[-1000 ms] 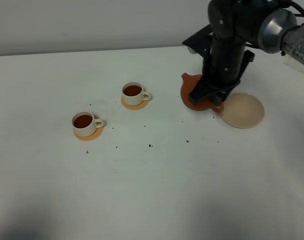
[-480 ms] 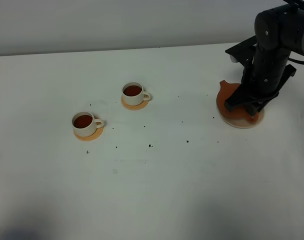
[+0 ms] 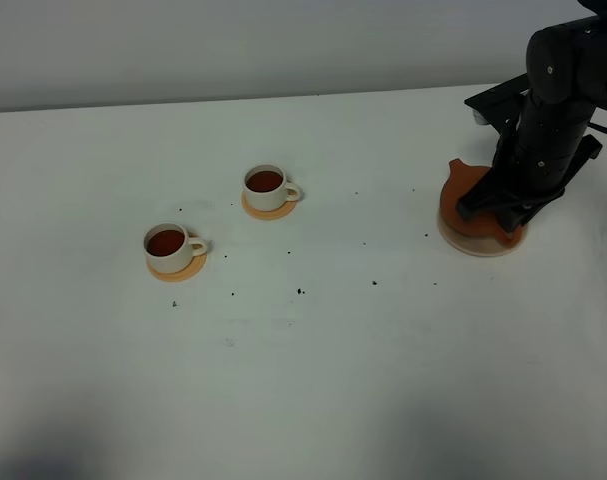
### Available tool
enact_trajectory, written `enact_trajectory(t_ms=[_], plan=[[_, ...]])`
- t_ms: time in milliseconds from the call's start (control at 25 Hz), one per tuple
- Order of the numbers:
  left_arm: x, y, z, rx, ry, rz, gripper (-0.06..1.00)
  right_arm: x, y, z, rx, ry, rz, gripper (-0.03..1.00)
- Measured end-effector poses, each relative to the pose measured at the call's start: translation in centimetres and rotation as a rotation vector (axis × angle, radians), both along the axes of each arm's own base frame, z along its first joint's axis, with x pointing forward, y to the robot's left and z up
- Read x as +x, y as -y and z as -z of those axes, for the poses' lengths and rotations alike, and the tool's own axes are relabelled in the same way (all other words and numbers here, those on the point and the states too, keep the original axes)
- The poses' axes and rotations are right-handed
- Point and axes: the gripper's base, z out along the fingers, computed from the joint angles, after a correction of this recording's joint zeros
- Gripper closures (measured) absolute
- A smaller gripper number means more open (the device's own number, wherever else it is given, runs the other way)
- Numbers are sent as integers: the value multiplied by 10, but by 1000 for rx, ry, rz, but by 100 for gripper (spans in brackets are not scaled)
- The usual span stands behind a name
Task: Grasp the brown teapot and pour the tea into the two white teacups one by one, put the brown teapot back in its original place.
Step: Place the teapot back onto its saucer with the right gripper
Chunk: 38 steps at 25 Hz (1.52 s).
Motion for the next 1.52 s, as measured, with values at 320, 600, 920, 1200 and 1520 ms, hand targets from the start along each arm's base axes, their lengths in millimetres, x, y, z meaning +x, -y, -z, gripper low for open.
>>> enact_trajectory(t_ms=[320, 600, 920, 1200, 1520], plan=[[0, 0, 0, 0, 0, 0, 49, -1, 0, 0, 4, -12, 19, 86], [0, 0, 0, 0, 0, 0, 49, -2, 1, 4, -2, -33, 27, 86], [0, 0, 0, 0, 0, 0, 49, -4, 1, 8, -11, -67, 45, 86], [0, 0, 0, 0, 0, 0, 49, -6, 2, 8, -20, -98, 68, 79], [0, 0, 0, 0, 0, 0, 49, -9, 5, 2, -38, -108, 92, 58]])
